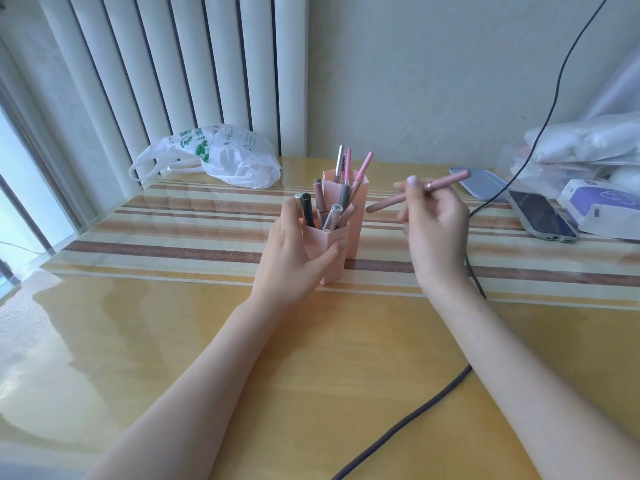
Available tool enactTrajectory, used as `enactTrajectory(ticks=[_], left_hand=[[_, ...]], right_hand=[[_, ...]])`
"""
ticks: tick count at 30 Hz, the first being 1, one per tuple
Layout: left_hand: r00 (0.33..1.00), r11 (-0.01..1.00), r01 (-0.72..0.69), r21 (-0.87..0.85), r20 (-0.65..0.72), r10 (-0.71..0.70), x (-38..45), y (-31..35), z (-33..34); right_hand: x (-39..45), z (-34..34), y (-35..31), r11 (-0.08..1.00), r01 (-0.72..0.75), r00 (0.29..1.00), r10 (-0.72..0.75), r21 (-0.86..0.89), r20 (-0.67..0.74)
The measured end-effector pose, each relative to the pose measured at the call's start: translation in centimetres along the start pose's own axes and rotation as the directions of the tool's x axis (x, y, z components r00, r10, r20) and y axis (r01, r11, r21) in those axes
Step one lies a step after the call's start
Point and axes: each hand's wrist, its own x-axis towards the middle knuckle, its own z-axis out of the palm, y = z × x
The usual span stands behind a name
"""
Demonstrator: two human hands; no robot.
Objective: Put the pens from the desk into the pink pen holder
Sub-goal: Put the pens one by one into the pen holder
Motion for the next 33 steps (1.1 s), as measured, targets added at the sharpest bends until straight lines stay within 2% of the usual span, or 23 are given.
enactTrajectory(ticks=[4,7,10,14,20,28,31,33], left_hand=[[1.000,1.000,0.003,0.000,-0.002,-0.003,0.0,0.0,0.0],[1.000,1.000,-0.003,0.001,-0.007,0.003,0.0,0.1,0.0],[1.000,1.000,-0.010,-0.002,-0.009,0.010,0.0,0.3,-0.1],[1.000,1.000,-0.009,-0.009,-0.007,0.009,0.1,0.2,0.0],[1.000,0.997,0.014,-0.079,0.026,-0.012,-0.2,0.4,0.0],[0.997,0.986,-0.008,-0.164,0.079,0.022,-0.3,1.0,-0.2],[0.996,0.989,-0.039,-0.144,0.073,0.050,-0.4,1.0,-0.1],[0.996,0.990,-0.052,-0.134,0.069,0.062,-0.3,1.0,-0.1]], right_hand=[[-0.6,0.0,-1.7,0.982,0.134,0.990,-0.125,0.131,-0.069],[-1.0,0.3,-2.2,0.974,0.128,0.991,-0.134,0.188,0.020],[-1.1,0.5,-1.9,0.985,0.148,0.984,-0.156,0.093,0.082],[-1.2,0.7,-1.5,0.979,0.184,0.963,-0.197,0.087,0.186],[-1.6,0.6,-1.1,0.949,0.313,0.936,-0.305,-0.021,0.176],[-0.9,0.7,-0.2,0.851,0.474,0.859,-0.391,-0.226,0.331],[-1.1,1.1,0.0,0.776,0.571,0.790,-0.430,-0.269,0.437],[-1.7,1.5,0.4,0.744,0.589,0.767,-0.394,-0.315,0.506]])
